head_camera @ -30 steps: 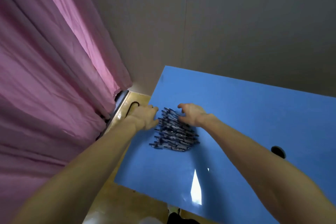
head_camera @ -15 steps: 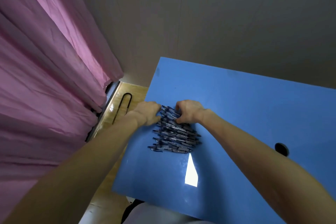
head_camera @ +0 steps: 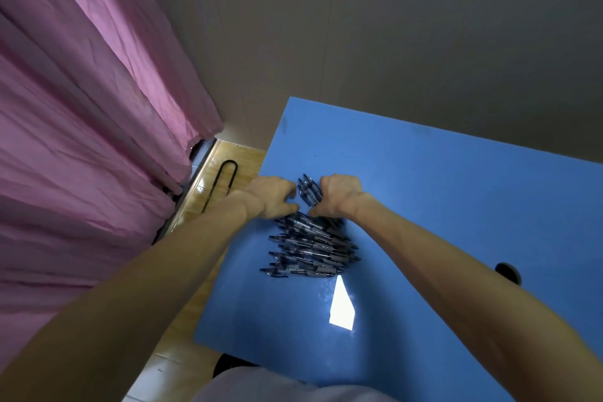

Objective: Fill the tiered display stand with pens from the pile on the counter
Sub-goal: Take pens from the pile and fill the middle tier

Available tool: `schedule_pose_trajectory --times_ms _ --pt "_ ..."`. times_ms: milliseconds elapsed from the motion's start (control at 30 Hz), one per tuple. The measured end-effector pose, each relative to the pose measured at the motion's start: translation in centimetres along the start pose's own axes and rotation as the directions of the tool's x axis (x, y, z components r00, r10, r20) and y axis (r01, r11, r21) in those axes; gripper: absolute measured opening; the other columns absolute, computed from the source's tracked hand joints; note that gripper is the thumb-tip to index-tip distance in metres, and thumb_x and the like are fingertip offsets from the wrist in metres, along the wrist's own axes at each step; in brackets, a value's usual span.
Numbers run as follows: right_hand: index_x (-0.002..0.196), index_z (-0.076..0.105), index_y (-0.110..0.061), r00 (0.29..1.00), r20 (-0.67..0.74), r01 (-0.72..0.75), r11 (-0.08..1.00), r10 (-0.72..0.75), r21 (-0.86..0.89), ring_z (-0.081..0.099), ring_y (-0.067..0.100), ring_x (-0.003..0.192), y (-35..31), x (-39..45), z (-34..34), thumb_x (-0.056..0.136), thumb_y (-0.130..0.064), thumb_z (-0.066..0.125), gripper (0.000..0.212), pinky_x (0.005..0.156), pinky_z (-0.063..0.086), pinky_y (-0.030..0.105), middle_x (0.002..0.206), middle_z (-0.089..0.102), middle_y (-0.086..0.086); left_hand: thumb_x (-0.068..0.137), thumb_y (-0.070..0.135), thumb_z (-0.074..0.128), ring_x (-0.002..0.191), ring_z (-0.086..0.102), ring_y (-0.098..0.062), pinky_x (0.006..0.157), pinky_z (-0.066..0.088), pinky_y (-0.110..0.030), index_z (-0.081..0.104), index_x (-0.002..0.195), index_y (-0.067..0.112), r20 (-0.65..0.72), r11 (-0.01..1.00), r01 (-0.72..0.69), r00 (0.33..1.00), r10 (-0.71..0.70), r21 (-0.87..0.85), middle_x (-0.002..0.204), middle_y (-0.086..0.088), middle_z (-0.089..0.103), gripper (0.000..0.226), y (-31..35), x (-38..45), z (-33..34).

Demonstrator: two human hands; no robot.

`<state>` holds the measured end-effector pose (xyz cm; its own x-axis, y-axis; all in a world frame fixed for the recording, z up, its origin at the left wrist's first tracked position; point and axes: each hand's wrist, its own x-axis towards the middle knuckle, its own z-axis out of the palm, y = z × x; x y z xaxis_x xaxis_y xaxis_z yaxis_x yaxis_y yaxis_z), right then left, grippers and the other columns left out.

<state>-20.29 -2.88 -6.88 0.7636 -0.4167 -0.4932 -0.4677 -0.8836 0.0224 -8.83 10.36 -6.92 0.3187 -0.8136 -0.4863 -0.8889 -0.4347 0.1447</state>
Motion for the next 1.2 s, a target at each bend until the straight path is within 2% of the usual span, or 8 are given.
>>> schedule_pose_trajectory --times_ms 133,233,467,633,800,900,1033,1200 --pt "0.116 0.059 -0.016 0.995 -0.064 -0.064 0.992 0.071 0.108 0.064 0.023 0.102 1.3 0.0 0.4 0.086 -0.057 0.067 0.052 0.074 0.042 0.029 0.105 0.064 0.002 0.092 0.064 0.060 0.102 0.060 -0.020 0.077 0.042 -0.031 0.060 0.127 0.023 0.025 0.997 -0.064 0.998 0.065 -0.046 0.115 0.005 0.064 0.054 0.8 0.4 -0.2" --pt "0.118 0.058 -0.015 0.994 -0.058 -0.080 0.987 0.089 0.142 0.062 0.023 0.099 2.9 -0.1 0.4 0.086 -0.061 0.065 0.057 0.075 0.043 0.030 0.098 0.057 0.002 0.086 0.066 0.067 0.097 0.057 -0.018 0.076 0.041 -0.031 0.060 0.127 0.023 0.055 0.994 -0.107 0.993 0.108 -0.014 0.112 0.006 0.061 0.060 1.5 0.5 -0.4" --pt "0.124 0.051 -0.012 0.997 -0.023 -0.070 0.979 0.076 0.189 0.052 0.024 0.089 4.5 0.0 1.3 0.085 -0.061 0.065 0.063 0.075 0.042 0.033 0.099 0.054 0.003 0.090 0.051 0.071 0.107 0.061 -0.021 0.084 0.048 -0.032 0.064 0.123 0.023 0.009 0.985 -0.167 0.986 0.167 0.041 0.119 0.003 0.065 0.045 2.4 1.5 -0.4" --pt "0.117 0.051 -0.015 0.998 -0.002 -0.068 0.981 0.069 0.179 0.055 0.023 0.089 4.9 -0.2 1.4 0.085 -0.061 0.065 0.057 0.075 0.043 0.033 0.098 0.058 0.002 0.095 0.033 0.065 0.111 0.057 -0.024 0.080 0.042 -0.033 0.065 0.118 0.021 -0.083 0.975 -0.179 0.978 0.191 0.128 0.119 0.000 0.060 0.026 3.1 2.0 0.0" --pt "0.098 0.055 -0.019 0.994 0.048 -0.103 0.977 0.095 0.185 0.058 0.020 0.085 5.6 -0.3 1.3 0.086 -0.062 0.064 0.046 0.071 0.042 0.031 0.081 0.055 -0.003 0.094 0.017 0.058 0.121 0.052 -0.027 0.097 0.046 -0.040 0.061 0.131 0.019 -0.127 0.984 -0.156 0.978 0.166 0.085 0.134 -0.002 0.054 0.037 3.4 2.1 0.4" --pt "0.093 0.057 -0.020 0.992 0.071 -0.124 0.958 0.109 0.259 0.060 0.020 0.085 5.9 -0.2 1.4 0.083 -0.064 0.067 0.046 0.070 0.043 0.030 0.082 0.058 -0.002 0.092 0.022 0.060 0.126 0.050 -0.025 0.099 0.044 -0.039 0.058 0.138 0.020 -0.064 0.980 -0.191 0.979 0.194 0.051 0.144 -0.001 0.048 0.046 3.3 1.9 0.1" --pt "0.100 0.056 -0.020 0.989 0.095 -0.143 0.926 0.117 0.348 0.060 0.020 0.087 6.3 -0.4 1.9 0.080 -0.062 0.069 0.048 0.068 0.043 0.031 0.090 0.062 -0.001 0.091 0.028 0.067 0.125 0.050 -0.024 0.097 0.045 -0.037 0.057 0.137 0.019 -0.050 0.978 -0.200 0.978 0.203 0.067 0.143 -0.001 0.046 0.048 3.3 2.2 -0.2" --pt "0.104 0.054 -0.020 0.989 0.086 -0.145 0.918 0.122 0.370 0.059 0.021 0.089 7.1 -0.8 2.1 0.082 -0.061 0.067 0.048 0.069 0.042 0.032 0.091 0.060 -0.001 0.089 0.034 0.066 0.125 0.051 -0.022 0.099 0.046 -0.038 0.059 0.136 0.021 -0.033 0.976 -0.214 0.976 0.216 0.037 0.143 0.001 0.046 0.049 3.8 2.3 -0.4"
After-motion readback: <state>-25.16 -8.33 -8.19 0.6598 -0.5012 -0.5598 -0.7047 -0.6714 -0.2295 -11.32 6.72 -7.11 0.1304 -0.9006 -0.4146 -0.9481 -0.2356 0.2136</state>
